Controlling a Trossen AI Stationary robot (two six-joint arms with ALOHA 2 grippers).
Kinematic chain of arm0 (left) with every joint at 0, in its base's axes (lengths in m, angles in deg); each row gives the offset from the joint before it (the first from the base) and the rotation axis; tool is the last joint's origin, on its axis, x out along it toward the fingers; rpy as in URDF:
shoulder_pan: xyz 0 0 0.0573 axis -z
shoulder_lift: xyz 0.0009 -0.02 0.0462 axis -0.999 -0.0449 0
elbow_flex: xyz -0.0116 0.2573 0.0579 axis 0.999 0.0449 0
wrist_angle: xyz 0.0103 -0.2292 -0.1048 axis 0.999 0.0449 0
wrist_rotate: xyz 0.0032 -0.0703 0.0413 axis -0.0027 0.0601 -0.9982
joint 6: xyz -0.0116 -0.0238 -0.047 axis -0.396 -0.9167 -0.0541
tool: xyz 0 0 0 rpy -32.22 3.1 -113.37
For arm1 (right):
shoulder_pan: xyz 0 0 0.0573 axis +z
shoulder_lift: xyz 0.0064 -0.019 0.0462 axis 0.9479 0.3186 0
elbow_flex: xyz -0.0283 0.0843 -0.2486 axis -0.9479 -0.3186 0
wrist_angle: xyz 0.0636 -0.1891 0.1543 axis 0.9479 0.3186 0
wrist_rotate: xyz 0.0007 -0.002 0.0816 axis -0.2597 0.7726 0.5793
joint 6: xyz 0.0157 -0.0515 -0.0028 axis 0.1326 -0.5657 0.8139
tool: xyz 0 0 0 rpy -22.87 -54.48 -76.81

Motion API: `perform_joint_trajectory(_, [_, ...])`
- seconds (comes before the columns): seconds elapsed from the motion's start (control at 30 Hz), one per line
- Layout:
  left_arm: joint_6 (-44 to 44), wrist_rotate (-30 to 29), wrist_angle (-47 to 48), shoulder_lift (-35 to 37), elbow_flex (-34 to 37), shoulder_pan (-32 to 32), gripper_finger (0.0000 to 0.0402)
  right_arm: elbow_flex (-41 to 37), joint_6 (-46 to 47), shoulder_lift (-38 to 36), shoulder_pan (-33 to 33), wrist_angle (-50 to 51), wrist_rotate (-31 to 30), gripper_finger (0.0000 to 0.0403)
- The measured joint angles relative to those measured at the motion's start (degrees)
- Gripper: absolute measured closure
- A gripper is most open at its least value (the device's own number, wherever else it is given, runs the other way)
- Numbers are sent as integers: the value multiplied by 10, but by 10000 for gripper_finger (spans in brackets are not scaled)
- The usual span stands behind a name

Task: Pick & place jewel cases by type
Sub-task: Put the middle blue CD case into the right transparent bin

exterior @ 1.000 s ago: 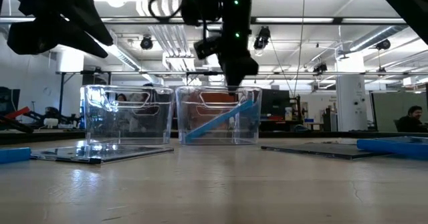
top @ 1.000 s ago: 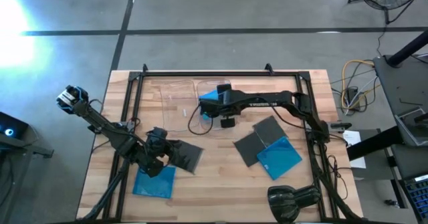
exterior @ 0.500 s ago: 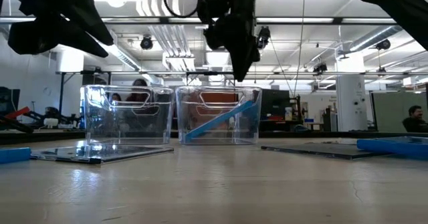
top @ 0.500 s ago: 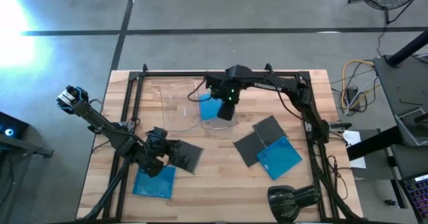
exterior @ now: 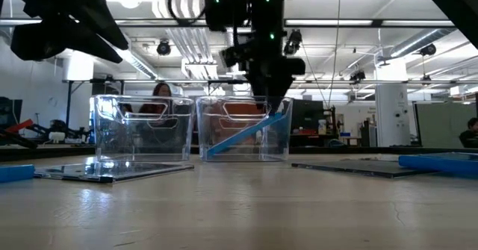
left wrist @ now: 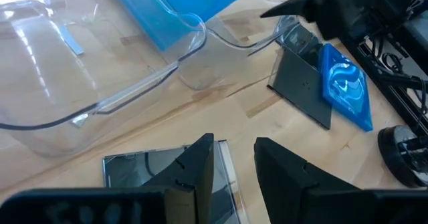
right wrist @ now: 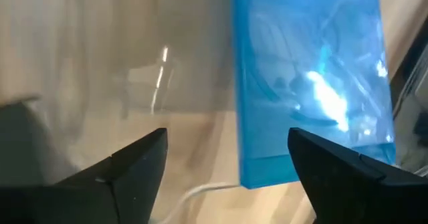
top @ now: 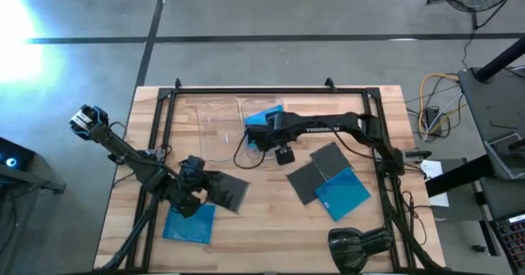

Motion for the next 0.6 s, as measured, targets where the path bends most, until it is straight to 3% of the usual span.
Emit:
perform_joint_trajectory(0.27, [2,-10,0,-4,0,0,312,-51,-31,0,-35,-17,-17,92])
perform_joint_trajectory(0.47, [2,-12,0,-8,0,0,312,-67,-102,-4,-37,-101,-122,102])
perform_joint_trajectory(0.6, [2,-12,-1,-11,0,0,312,-62,-116,-3,-47,-138,-139,114])
